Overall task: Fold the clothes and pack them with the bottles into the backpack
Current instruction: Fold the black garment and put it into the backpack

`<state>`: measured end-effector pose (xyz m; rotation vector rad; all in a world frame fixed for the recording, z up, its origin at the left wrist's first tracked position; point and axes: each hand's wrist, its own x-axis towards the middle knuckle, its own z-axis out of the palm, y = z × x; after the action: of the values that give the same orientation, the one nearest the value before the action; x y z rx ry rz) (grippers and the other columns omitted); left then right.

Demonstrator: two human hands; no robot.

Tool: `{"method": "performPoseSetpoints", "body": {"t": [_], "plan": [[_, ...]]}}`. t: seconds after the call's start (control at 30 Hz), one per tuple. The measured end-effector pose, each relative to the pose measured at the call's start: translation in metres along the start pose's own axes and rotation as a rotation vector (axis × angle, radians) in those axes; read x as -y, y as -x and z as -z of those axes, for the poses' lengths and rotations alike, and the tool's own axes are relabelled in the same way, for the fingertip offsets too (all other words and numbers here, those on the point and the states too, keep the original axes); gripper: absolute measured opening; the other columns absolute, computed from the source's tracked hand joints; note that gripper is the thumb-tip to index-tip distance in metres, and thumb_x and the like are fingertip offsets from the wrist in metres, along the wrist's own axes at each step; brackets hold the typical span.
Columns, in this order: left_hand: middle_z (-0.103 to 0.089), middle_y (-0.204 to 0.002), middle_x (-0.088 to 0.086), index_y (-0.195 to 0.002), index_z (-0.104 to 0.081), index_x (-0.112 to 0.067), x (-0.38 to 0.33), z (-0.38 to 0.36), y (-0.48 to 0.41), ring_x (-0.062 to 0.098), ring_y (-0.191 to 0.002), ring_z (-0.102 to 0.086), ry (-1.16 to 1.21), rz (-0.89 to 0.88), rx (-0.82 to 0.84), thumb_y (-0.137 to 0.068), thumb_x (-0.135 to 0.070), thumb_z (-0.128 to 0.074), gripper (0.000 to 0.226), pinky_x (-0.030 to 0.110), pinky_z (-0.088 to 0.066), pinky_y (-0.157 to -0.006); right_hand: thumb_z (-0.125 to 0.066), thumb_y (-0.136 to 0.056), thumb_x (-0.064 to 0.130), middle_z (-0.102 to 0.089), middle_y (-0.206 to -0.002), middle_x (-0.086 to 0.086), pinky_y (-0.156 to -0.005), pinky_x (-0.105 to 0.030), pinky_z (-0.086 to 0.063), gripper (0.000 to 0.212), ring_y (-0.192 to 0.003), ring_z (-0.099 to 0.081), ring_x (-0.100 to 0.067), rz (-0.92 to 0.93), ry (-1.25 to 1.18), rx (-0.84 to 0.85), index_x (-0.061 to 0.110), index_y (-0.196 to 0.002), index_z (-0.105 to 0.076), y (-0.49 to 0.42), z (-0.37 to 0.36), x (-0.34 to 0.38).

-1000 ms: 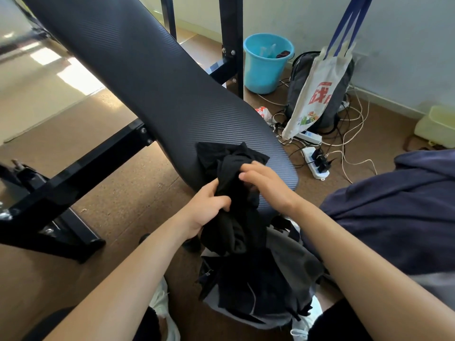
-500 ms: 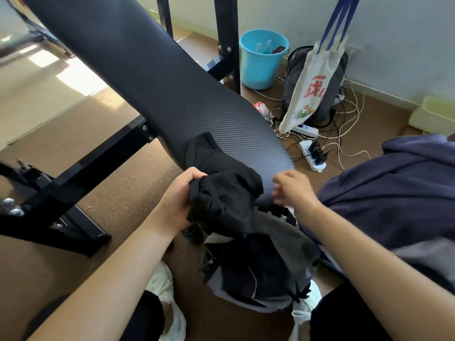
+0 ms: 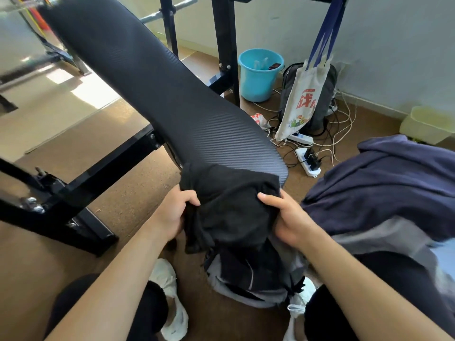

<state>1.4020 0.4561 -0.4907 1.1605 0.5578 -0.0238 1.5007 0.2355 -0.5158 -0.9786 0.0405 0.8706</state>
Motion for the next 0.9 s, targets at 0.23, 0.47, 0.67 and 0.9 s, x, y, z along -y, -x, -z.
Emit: {"method": "performPoseSetpoints", "body": {"t": [0.23, 0.47, 0.67, 0.9], "plan": [[-0.073, -0.126, -0.006, -0.126, -0.071, -0.021, 0.029, 0.004, 0.007, 0.019, -0.127, -0.061, -0.184, -0.081, -0.182, -0.090, -0.026, -0.075, 0.037, 0.043, -0.043, -0.113, -0.069, -0.086, -0.013, -0.076, -0.116, -0.004, -0.092, -0.030, -0.057, 0.042, -0.111, -0.071, -0.017, 0.346, 0.631, -0.019, 0.010, -0.122, -0.066, 0.018, 0.008, 0.010], [-0.054, -0.142, -0.011, -0.126, -0.070, -0.022, 0.033, 0.025, 0.014, 0.019, -0.137, -0.041, -0.786, -0.255, -0.493, -0.072, -0.062, -0.082, 0.068, 0.041, -0.039, -0.111, -0.065, -0.086, -0.017, -0.073, -0.106, -0.005, -0.090, -0.033, -0.053, 0.035, -0.101, -0.069, -0.015, 0.500, 0.605, -0.122, 0.010, -0.105, -0.074, 0.029, 0.009, 0.007], [-0.063, -0.140, -0.004, -0.133, -0.065, -0.019, 0.007, 0.027, 0.030, 0.017, -0.135, -0.054, -0.653, -0.531, -0.278, -0.077, -0.054, -0.078, 0.068, 0.050, -0.041, -0.116, -0.073, -0.081, -0.001, -0.045, -0.153, 0.014, -0.113, -0.049, -0.041, 0.016, -0.140, -0.047, -0.011, 0.621, 0.719, -0.037, 0.004, -0.096, -0.075, 0.025, 0.012, 0.021], [-0.075, -0.116, -0.003, -0.116, -0.072, -0.027, 0.008, 0.026, 0.028, 0.018, -0.115, -0.069, -0.478, -0.466, -0.172, -0.076, -0.049, -0.077, 0.045, 0.053, -0.053, -0.103, -0.066, -0.091, -0.007, -0.073, -0.122, -0.006, -0.102, -0.045, -0.053, 0.041, -0.118, -0.067, -0.024, 0.479, 0.556, 0.101, 0.014, -0.126, -0.067, 0.032, -0.005, 0.028]]}}
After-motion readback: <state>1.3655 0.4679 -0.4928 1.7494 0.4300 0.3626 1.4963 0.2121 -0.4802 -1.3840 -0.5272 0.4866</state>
